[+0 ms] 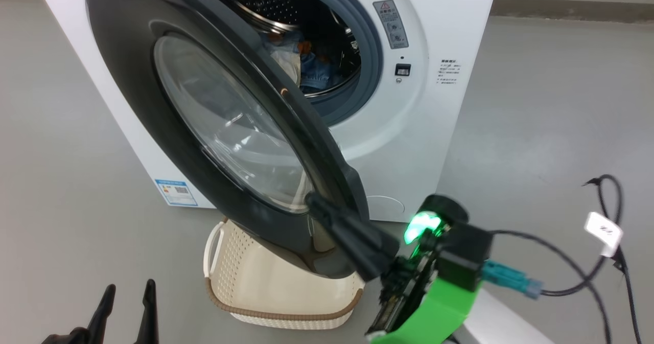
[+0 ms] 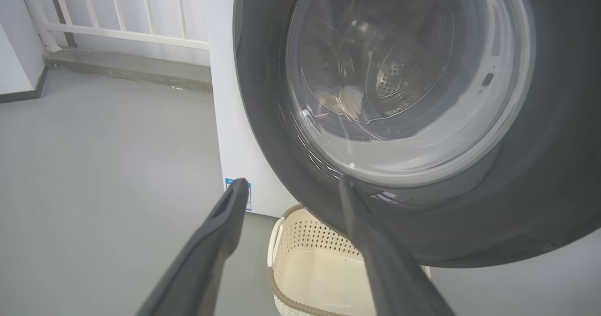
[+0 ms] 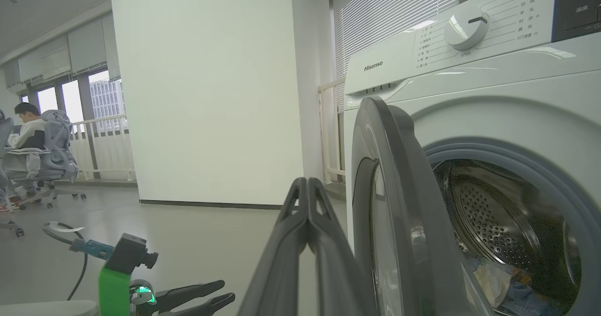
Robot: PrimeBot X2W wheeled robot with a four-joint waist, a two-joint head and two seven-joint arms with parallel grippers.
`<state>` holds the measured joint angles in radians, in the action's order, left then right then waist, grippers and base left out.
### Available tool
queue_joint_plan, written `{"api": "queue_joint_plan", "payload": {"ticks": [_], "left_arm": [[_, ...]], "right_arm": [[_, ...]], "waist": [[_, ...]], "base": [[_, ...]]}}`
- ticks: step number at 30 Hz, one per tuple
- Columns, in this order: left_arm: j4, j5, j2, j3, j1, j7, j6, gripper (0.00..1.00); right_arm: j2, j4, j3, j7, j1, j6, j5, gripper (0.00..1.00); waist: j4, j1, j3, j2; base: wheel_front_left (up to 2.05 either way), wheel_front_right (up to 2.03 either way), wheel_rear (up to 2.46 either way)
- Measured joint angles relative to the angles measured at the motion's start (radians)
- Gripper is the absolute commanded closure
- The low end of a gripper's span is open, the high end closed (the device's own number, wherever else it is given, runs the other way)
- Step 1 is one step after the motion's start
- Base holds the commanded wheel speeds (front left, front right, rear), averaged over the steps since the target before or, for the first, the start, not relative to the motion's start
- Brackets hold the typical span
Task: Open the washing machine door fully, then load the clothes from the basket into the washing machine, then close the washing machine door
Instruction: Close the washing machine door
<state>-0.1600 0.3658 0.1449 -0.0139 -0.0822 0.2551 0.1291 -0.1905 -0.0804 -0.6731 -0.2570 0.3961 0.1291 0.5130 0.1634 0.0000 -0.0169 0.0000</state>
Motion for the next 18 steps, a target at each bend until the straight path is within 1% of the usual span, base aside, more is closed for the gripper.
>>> {"api": "queue_joint_plan", "payload": {"ticks": [7, 18], "left_arm": [[0.005, 0.000, -0.003, -0.003, 0.001, 0.000, 0.000, 0.00], [0.009, 0.000, -0.004, -0.005, 0.024, 0.000, 0.000, 0.00]], "right_arm": [[-0.006, 0.111, -0.109, 0.000, 0.000, 0.000, 0.046, 1.00], [-0.010, 0.298, -0.214, 0.000, -0.001, 0.000, 0.089, 1.00]], "waist": [[0.010, 0.0000, -0.023, 0.0000], [0.022, 0.0000, -0.065, 0.0000]], "base": [[0.00, 0.00, 0.00], [0.00, 0.00, 0.00]]}}
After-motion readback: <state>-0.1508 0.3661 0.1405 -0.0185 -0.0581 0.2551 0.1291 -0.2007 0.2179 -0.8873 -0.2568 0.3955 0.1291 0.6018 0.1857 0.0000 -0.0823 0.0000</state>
